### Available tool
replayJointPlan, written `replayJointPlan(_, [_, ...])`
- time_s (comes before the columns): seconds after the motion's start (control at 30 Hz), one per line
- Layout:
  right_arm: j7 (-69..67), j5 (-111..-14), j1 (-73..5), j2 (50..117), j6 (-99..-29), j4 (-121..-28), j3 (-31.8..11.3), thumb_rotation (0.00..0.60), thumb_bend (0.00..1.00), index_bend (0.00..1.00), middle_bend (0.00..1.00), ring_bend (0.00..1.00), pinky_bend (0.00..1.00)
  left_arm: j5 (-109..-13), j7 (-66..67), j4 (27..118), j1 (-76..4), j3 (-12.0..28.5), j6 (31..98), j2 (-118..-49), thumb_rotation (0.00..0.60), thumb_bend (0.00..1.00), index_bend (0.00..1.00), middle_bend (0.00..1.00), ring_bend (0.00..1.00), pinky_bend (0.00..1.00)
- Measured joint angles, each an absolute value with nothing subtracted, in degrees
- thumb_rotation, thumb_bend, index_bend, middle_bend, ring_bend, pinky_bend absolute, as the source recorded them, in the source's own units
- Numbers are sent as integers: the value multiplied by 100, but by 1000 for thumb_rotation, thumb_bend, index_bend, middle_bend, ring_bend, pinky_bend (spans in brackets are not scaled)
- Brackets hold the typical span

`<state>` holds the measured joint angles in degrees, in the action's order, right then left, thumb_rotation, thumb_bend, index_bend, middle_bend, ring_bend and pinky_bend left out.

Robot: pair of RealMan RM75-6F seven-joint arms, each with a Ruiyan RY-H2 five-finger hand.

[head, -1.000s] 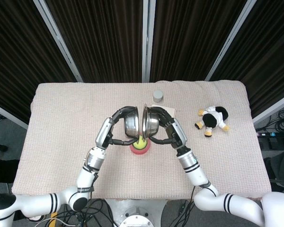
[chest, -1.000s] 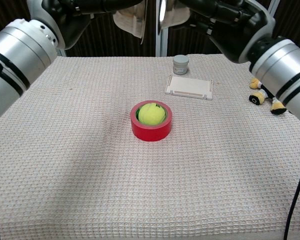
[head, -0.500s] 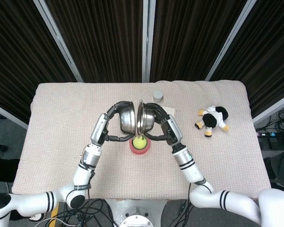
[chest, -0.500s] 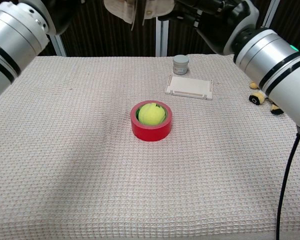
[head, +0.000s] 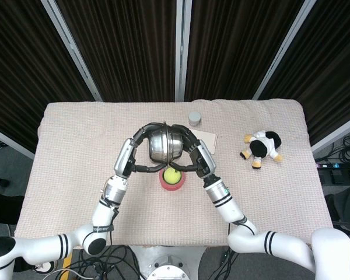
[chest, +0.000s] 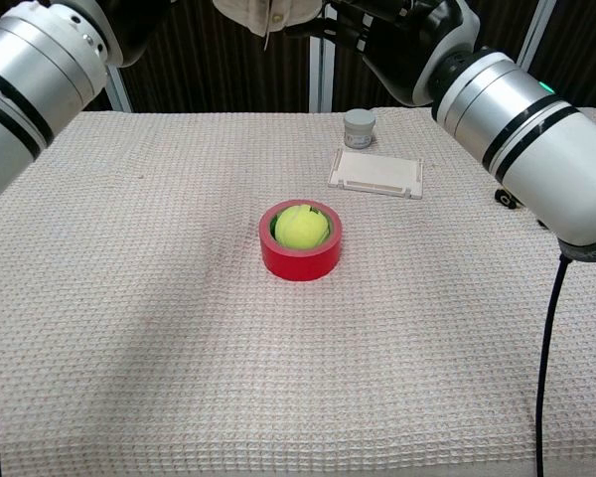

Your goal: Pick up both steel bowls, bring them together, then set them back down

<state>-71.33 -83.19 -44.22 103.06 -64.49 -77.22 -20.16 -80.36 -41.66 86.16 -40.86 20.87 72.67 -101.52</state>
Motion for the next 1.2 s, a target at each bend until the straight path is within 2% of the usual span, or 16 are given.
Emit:
replayJointPlan(0.17, [-7083, -8298, -4239, 10189, -6657, -7725, -1976, 600, 101, 349, 381, 304, 453, -8028, -4163, 8592, -3942, 2085, 7405, -9989, 600, 149, 457, 448, 426, 632])
replayJointPlan(0.37, [-6495, -8311, -3817, 9765, -7020, -7769, -1773, 600, 113, 349, 382, 304, 453, -7961, -4051, 8449, -3579, 1946, 7515, -9472, 600, 153, 457, 449, 426, 630])
replayJointPlan(0.5, [-5485, -8318, -3509, 9339, -7149, -7921, -1510, 600, 158, 349, 382, 304, 453, -8035, -3652, 8252, -3424, 1595, 7293, -8880, 600, 153, 450, 449, 424, 629])
replayJointPlan(0.7, [-3258, -8218, -3003, 8615, -7197, -8586, -929, 600, 162, 349, 381, 305, 453, -8159, -2683, 7797, -3413, 1124, 6572, -8154, 600, 154, 451, 449, 424, 629])
replayJointPlan(0.87, [-1526, -8004, -2519, 8295, -7223, -9231, -382, 600, 163, 349, 381, 305, 453, -8138, -2011, 7194, -3560, 965, 6174, -8252, 600, 154, 454, 449, 423, 619])
replayJointPlan(1.0, [-564, -7744, -2161, 8384, -7231, -9417, -43, 600, 163, 349, 379, 304, 453, -8149, -1521, 6672, -3736, 864, 5937, -8654, 600, 153, 454, 449, 423, 602])
replayJointPlan(1.2, [419, -7387, -1971, 8688, -7240, -9362, 28, 600, 165, 350, 372, 304, 454, -8244, -1204, 6011, -4019, 760, 5705, -9143, 600, 154, 449, 439, 403, 582])
